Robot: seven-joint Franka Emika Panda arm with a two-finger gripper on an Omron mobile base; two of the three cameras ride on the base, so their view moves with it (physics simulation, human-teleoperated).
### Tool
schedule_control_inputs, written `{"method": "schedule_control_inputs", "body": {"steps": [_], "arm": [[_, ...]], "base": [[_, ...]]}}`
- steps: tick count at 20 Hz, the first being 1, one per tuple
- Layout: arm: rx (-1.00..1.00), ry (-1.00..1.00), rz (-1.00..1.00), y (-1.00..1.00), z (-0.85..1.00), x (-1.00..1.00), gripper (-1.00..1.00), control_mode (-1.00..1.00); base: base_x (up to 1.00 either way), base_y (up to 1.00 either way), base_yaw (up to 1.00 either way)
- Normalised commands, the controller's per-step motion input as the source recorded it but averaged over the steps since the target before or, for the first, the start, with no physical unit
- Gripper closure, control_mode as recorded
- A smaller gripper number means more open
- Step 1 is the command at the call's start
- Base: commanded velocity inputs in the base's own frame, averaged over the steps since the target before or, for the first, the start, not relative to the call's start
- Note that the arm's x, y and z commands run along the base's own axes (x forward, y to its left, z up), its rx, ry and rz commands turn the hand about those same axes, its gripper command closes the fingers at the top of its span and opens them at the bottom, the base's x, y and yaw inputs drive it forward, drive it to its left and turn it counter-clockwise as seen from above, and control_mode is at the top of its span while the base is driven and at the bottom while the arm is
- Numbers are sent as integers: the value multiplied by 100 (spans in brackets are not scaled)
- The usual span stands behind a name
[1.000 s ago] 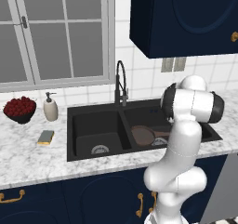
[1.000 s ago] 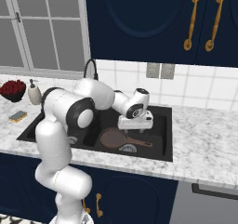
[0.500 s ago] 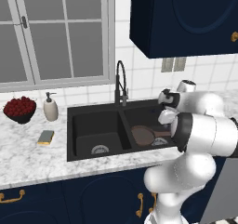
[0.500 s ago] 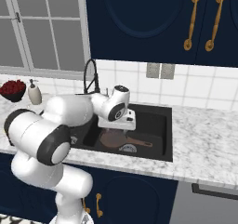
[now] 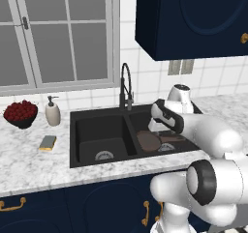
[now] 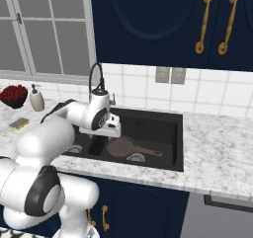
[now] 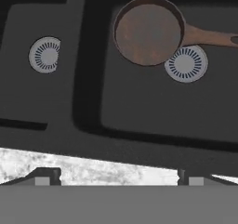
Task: Pick the pan and sponge and place them into the sink. Then turn on the water.
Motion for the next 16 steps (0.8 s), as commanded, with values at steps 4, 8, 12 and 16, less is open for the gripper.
{"method": "schedule_control_inputs", "body": {"steps": [4, 8, 12, 16], "arm": [[0, 0, -5, 81, 10, -11, -100, -100], [0, 0, -4, 79, 6, -4, -100, -100], [0, 1, -1, 82, 2, 0, -100, -100], [0, 7, 0, 80, 11, 2, -100, -100]], "base": [[0, 0, 0], [0, 0, 0], [0, 0, 0], [0, 0, 0]]}}
